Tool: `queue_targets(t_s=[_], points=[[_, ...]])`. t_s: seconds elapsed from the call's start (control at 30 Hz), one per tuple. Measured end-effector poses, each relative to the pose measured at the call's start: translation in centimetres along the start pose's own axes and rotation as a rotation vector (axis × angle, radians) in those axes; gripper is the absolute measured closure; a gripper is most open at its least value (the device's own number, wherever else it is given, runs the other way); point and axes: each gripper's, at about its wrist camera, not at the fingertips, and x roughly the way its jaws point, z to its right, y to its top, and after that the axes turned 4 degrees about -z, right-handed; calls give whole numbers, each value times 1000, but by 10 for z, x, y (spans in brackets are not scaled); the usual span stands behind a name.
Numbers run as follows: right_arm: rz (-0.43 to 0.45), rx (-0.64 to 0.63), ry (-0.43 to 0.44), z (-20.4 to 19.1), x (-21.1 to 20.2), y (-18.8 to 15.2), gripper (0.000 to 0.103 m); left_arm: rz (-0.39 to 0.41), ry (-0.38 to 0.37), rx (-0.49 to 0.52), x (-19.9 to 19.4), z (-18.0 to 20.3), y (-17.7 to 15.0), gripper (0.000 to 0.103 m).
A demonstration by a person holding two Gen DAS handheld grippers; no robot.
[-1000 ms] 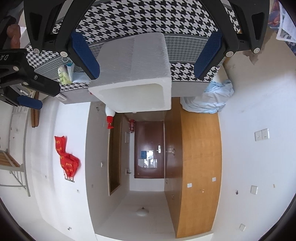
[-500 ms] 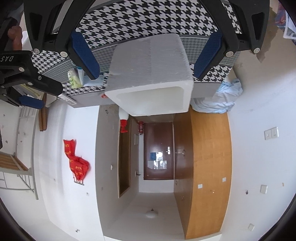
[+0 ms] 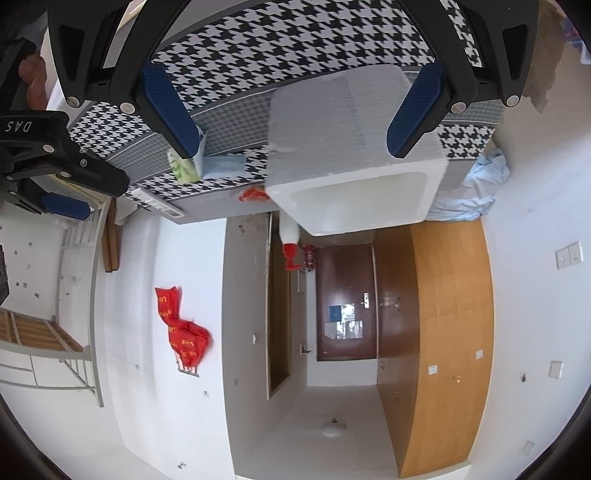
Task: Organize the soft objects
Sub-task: 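Move both tools over the blue mask and green tissue packet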
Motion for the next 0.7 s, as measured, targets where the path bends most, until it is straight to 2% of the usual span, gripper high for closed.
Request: queue_targets(t_s=[0.7], points=[[-8,82,-86,42,-11,-16,1,-33,-98,41,18,29,2,1]])
